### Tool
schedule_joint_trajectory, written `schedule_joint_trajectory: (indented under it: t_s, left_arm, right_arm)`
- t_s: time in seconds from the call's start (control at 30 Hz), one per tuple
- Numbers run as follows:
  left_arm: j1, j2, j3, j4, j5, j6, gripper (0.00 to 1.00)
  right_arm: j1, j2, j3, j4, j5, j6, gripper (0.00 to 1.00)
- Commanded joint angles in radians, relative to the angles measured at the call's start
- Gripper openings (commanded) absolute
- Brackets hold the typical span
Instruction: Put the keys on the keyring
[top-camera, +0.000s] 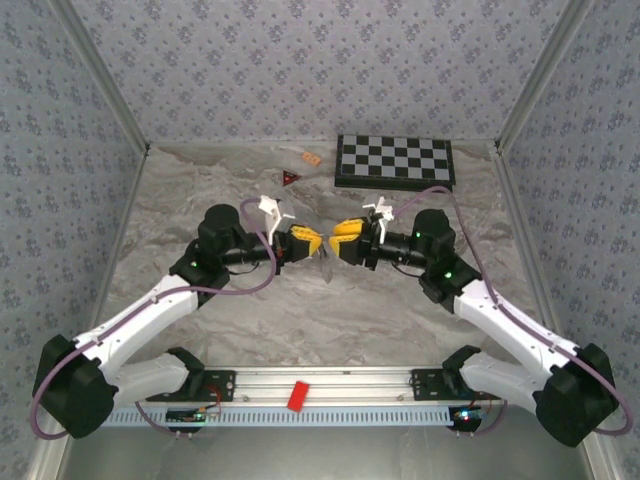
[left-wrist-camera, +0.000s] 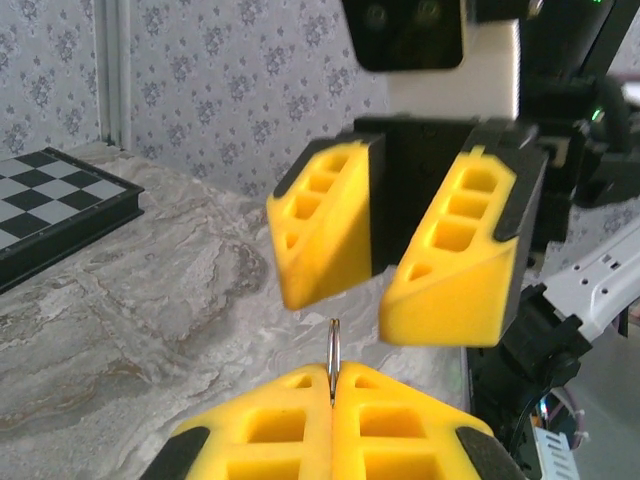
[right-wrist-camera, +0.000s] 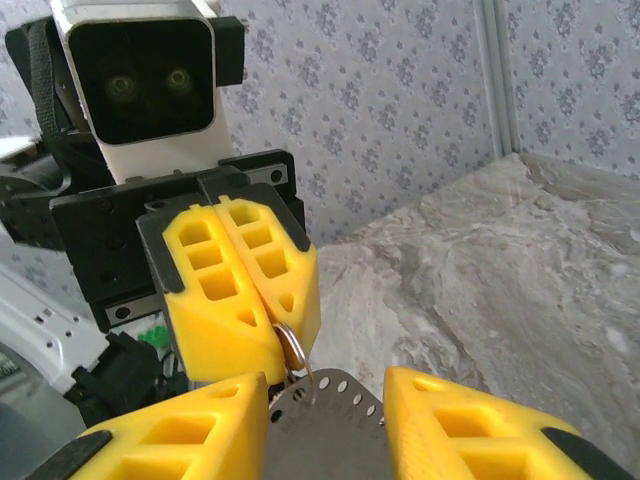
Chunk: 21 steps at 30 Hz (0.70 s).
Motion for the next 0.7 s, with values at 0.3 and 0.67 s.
schedule_joint_trajectory:
  t_s: [0.3,0.67]
  left_arm:
    - [-0.001,0.011,0.100,-0.227,0.009,0.200,0.00]
    - [-0.010,0.055,0.129,-0.321,0.061,0.266,0.00]
  right_arm:
    - [0.046,0.107,0.342,-0.764,0.077,-0.332,0.42]
    - [0.076,0.206,0.451,-0.882,0.089,-0.406,0.42]
